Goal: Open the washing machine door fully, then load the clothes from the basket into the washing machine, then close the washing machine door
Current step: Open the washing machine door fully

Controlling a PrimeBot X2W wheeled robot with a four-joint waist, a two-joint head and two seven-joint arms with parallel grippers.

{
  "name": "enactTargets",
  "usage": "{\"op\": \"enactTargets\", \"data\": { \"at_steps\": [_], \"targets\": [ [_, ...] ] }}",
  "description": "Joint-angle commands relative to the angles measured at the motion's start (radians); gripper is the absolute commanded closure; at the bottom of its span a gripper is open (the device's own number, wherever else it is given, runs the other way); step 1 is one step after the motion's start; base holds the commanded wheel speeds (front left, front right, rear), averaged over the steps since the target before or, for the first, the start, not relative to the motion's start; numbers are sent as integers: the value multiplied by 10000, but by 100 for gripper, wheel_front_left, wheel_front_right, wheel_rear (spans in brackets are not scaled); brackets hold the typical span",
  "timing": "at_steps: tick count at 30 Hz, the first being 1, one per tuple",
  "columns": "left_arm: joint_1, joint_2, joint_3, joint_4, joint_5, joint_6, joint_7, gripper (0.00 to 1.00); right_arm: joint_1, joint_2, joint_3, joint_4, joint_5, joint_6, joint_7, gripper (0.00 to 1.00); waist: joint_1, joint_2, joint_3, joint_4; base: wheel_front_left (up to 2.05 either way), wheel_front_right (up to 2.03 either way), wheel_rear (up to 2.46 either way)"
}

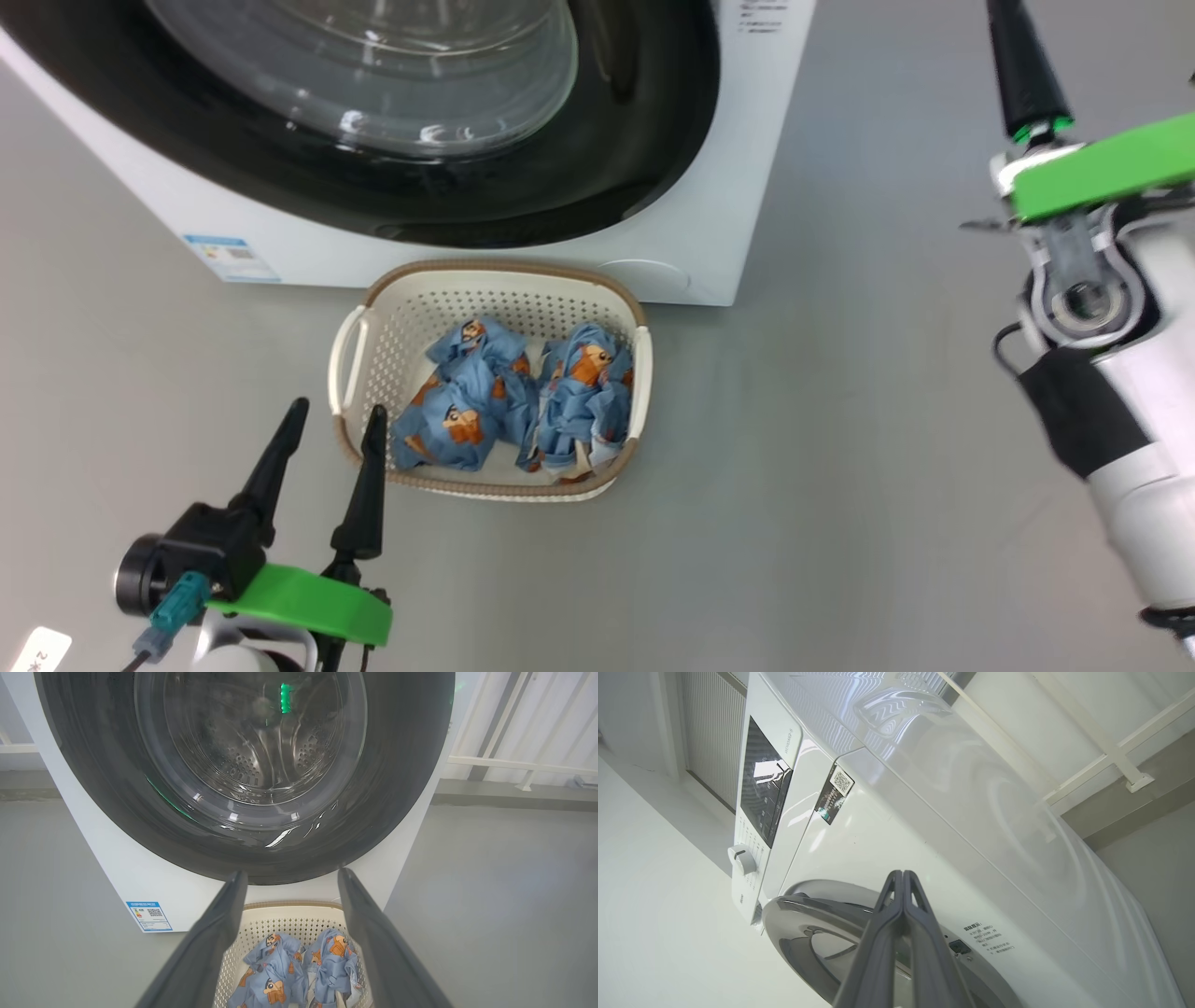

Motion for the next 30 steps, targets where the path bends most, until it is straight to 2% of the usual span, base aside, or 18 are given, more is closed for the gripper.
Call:
{"op": "enactTargets", "data": {
  "at_steps": [1, 6, 13, 25, 30],
  "targets": [
    [-342, 142, 282, -307, -63, -14, -65, 0, -209, -109, 167, -366, 414, 16, 212, 100, -1, 0, 178, 234, 0, 0, 0],
    [-484, 81, 167, -400, -126, -14, -65, 0, -614, -657, 193, -518, 2106, 16, 1475, 100, -1, 0, 419, 533, 0, 0, 0],
    [-633, 30, 39, -501, -185, -14, -65, 0, -1183, -954, 167, -60, 3353, 16, 3534, 100, -1, 0, 833, 803, 0, 0, 0],
    [-1181, -2, -356, -709, -354, -14, -65, 0, -2628, -1003, -127, 1071, 4080, 16, 6390, 100, -1, 0, 1804, 1223, 0, 0, 0],
    [-1350, -3, -519, -803, -497, -14, -65, 0, -3130, -980, -108, 1480, 3959, 16, 6967, 100, -1, 0, 2136, 1378, 0, 0, 0]
  ]
}}
